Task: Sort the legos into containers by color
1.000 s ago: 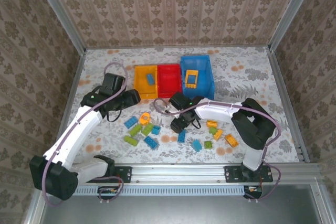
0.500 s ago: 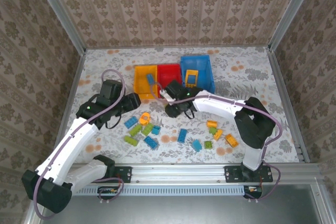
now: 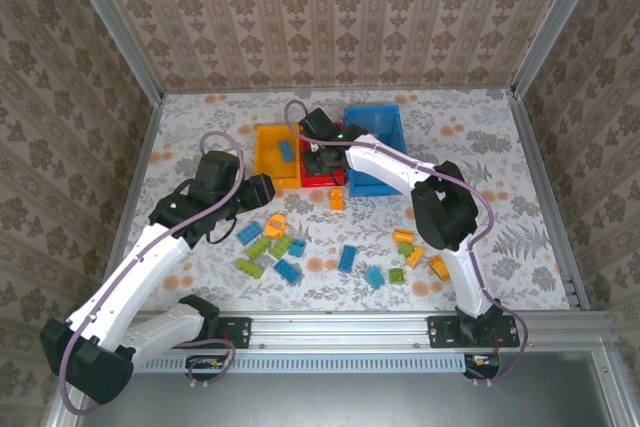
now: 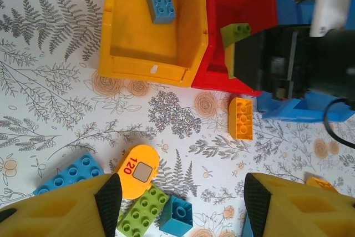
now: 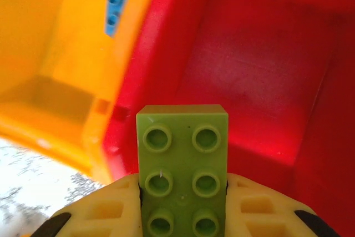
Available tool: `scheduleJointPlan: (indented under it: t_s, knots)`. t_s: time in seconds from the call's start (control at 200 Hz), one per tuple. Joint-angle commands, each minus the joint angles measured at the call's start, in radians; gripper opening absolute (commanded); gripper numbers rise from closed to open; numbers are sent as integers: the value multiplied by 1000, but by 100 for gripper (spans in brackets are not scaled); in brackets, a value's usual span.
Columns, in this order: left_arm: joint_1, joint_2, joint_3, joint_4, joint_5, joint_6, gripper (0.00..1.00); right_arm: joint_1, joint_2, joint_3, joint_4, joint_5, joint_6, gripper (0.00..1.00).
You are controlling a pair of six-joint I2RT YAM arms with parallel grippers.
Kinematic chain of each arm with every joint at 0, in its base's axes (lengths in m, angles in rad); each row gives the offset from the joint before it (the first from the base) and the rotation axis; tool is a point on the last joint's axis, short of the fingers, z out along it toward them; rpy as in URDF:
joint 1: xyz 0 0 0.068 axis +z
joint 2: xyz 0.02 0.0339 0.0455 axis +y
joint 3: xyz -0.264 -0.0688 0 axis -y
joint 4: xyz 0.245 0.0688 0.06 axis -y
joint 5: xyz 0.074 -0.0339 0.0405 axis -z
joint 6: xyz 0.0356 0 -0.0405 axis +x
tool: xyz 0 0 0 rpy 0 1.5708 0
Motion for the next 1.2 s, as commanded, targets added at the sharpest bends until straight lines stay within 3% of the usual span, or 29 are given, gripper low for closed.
scheduleJointPlan:
  t_s: [0.0,0.22,0.45,0.745,0.93,1.07,1.195]
  knots:
    - [-8,-12,10,-21,-11,19,64,2,41,85,-88,20,39,34]
    - [-10,-23,-7,-40,-4,22,64,3,46,140,-111,20,27,53]
    - [-10,-6,-20,-44,10,43,65,29,-82,91,-82,66,-24,55]
    - [-12,60,-49,-56,44,42,66,72,-457,-393,202,128,-44,58]
    - [-29,113,-78,-23,74,48,66,76,-686,-741,346,56,13,66]
    - [-40,160,-89,-38,66,58,67,83,-721,-838,319,-2,65,70]
    - [-45,173,-107,-33,66,54,67,89,-662,-858,314,2,172,74]
